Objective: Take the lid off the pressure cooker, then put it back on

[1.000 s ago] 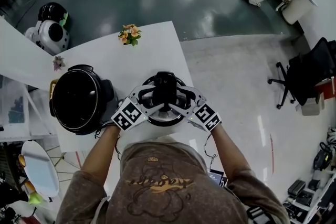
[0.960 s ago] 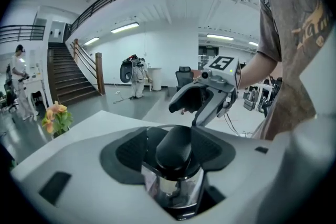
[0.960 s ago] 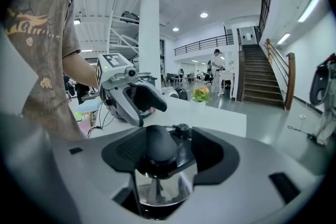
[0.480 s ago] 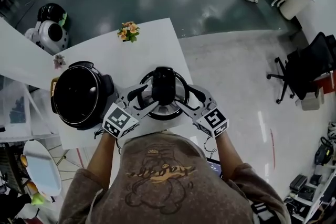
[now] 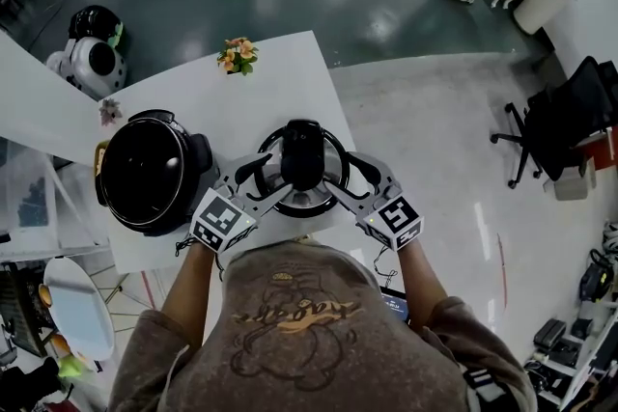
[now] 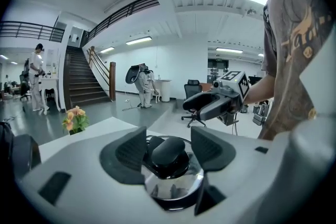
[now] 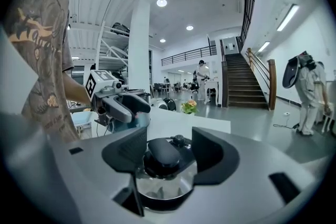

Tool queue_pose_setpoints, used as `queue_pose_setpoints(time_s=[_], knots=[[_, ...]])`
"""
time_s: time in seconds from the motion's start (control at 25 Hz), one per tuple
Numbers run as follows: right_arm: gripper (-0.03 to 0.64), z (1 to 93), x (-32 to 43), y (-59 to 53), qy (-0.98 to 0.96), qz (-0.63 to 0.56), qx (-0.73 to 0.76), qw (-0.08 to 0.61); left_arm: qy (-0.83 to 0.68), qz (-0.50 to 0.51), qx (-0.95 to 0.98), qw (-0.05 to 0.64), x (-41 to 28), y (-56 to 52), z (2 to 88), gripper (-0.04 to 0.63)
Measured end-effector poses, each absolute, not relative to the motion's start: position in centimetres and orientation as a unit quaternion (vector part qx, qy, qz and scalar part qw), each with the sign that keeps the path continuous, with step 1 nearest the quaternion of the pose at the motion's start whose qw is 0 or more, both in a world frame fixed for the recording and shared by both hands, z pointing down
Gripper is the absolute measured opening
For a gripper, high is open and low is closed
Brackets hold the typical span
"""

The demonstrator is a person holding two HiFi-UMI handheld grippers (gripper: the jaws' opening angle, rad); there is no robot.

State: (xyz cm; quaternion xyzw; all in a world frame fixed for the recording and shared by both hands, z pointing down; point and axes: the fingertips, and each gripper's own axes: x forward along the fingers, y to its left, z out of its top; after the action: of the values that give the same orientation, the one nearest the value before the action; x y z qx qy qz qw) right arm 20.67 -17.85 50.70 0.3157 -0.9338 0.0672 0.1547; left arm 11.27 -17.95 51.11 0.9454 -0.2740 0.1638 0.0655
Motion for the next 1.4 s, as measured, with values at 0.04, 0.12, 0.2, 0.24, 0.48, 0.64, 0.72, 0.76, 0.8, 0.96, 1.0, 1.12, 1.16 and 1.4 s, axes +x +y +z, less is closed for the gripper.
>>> queue_pose_setpoints(time_s=[0.04, 0.12, 0.2, 0.24, 0.48, 0.64, 0.72, 0.76, 0.8, 0.96, 1.0, 1.12, 1.16, 1.4], knots=[[0.259, 51.0, 20.6, -17.8, -0.934, 0.068, 0.313, 0.159, -0.271, 0.168, 0.946, 0.063, 11.3, -17.9, 51.4, 0.270], [0.259, 51.8, 20.4, -17.8, -0.935, 0.068, 0.305, 0.168, -0.262, 0.174, 0.947, 0.061, 11.6, -17.9, 51.8, 0.271], [0.259, 52.7, 20.0, -17.7, -0.936, 0.063, 0.296, 0.182, -0.253, 0.182, 0.948, 0.061, 11.9, -17.9, 52.4, 0.272], [0.259, 53.3, 19.8, -17.8, -0.936, 0.057, 0.291, 0.192, -0.250, 0.189, 0.948, 0.059, 12.0, -18.1, 52.9, 0.272], [0.262, 56.7, 19.0, -18.6, -0.935, 0.054, 0.264, 0.232, -0.231, 0.219, 0.946, 0.059, 12.5, -19.0, 56.2, 0.278], [0.262, 58.3, 18.5, -19.0, -0.936, 0.066, 0.252, 0.238, -0.218, 0.232, 0.946, 0.065, 12.9, -19.5, 58.0, 0.278], [0.262, 59.0, 18.3, -19.0, -0.936, 0.071, 0.246, 0.242, -0.210, 0.234, 0.947, 0.070, 13.3, -19.6, 58.7, 0.278], [0.262, 59.3, 18.3, -19.0, -0.936, 0.074, 0.243, 0.242, -0.206, 0.235, 0.947, 0.071, 13.5, -19.5, 59.0, 0.278], [0.261, 59.6, 18.2, -19.0, -0.937, 0.077, 0.240, 0.242, -0.203, 0.235, 0.948, 0.072, 13.7, -19.5, 59.3, 0.279], [0.261, 60.1, 17.8, -19.2, -0.940, 0.081, 0.225, 0.244, -0.189, 0.241, 0.949, 0.069, 14.6, -19.5, 60.1, 0.279], [0.261, 60.2, 17.6, -19.2, -0.941, 0.081, 0.220, 0.245, -0.186, 0.242, 0.950, 0.069, 14.7, -19.6, 60.2, 0.278], [0.256, 60.3, 17.2, -19.2, -0.943, 0.078, 0.207, 0.250, -0.176, 0.241, 0.952, 0.068, 15.1, -19.7, 60.3, 0.281], [0.256, 60.4, 17.1, -19.3, -0.943, 0.077, 0.205, 0.251, -0.173, 0.240, 0.953, 0.069, 15.1, -19.7, 60.3, 0.281], [0.249, 60.4, 17.0, -19.4, -0.944, 0.077, 0.199, 0.253, -0.168, 0.241, 0.953, 0.073, 15.0, -19.8, 60.3, 0.272]])
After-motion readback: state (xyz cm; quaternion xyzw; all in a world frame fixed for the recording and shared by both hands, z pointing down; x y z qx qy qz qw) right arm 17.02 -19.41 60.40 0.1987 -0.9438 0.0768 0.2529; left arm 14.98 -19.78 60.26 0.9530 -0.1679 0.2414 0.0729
